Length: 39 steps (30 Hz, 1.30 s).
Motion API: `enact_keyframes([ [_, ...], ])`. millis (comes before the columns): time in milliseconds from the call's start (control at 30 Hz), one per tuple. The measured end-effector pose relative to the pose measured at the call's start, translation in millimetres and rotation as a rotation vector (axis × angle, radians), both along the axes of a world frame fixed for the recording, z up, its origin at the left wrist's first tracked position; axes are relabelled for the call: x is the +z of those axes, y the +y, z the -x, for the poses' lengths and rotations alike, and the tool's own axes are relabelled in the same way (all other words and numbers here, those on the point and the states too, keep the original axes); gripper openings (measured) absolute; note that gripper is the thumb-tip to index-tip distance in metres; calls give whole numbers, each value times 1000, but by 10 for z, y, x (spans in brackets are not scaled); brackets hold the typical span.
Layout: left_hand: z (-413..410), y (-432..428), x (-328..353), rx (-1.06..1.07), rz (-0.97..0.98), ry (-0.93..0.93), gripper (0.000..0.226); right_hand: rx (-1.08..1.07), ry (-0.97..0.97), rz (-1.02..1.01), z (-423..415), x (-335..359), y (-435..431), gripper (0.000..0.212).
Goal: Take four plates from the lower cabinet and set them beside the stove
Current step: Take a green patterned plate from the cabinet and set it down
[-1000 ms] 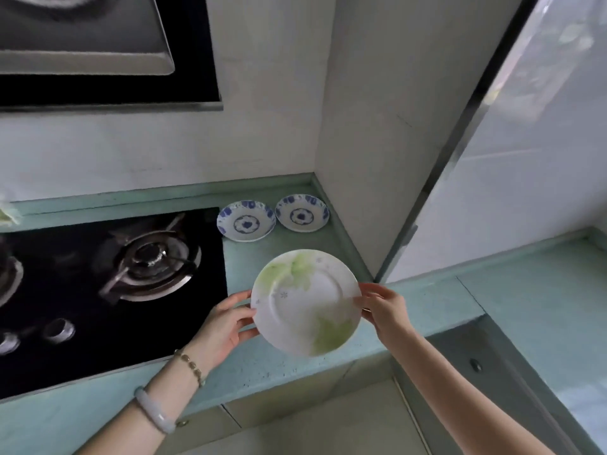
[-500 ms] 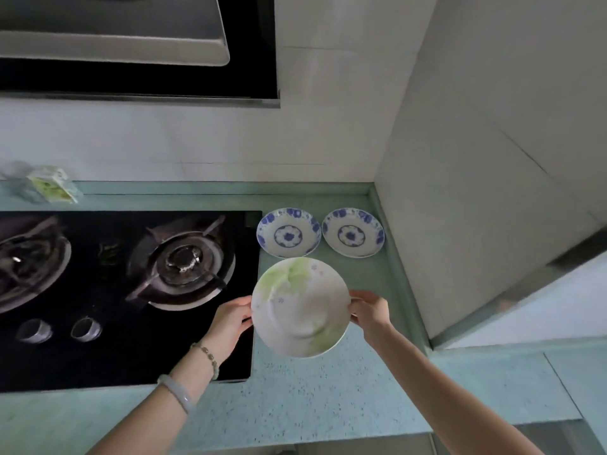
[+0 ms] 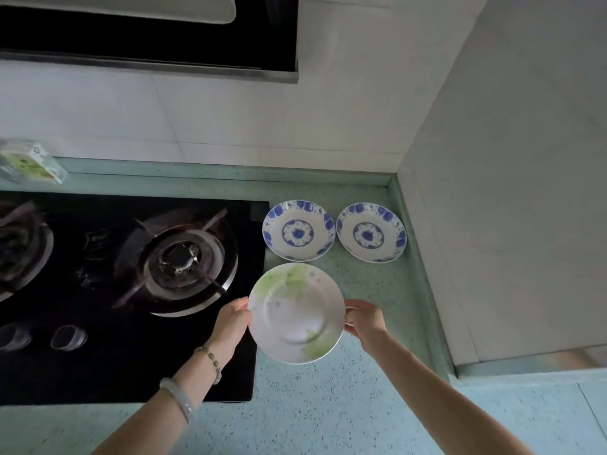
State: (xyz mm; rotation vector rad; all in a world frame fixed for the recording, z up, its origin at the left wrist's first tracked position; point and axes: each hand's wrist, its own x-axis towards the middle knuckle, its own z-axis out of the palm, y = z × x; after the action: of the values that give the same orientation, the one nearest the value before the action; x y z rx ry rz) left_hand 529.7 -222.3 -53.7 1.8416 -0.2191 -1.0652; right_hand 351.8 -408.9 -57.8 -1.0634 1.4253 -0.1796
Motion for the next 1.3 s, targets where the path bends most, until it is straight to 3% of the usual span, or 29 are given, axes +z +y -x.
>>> enact_keyframes([
  [567, 50, 9, 109, -15, 34, -22, 43, 116, 97, 78, -55, -39, -6, 45],
  [733, 66, 20, 161, -24, 44, -30, 20, 113, 96, 72, -43, -14, 27, 48],
  [1067, -59, 154, -45, -33, -6, -10, 20, 105, 14, -21, -62, -14, 80, 44],
  [1133, -103, 187, -135, -9, -36, -6, 32, 111, 19, -23, -59, -9, 69, 39],
  [1200, -135, 209, -207, 19, -33, 17, 63, 137, 21, 4, -45, 12, 65, 32],
  [1300, -52, 200, -6, 64, -26, 44, 67, 187, 59, 52, -21, 42, 75, 35],
])
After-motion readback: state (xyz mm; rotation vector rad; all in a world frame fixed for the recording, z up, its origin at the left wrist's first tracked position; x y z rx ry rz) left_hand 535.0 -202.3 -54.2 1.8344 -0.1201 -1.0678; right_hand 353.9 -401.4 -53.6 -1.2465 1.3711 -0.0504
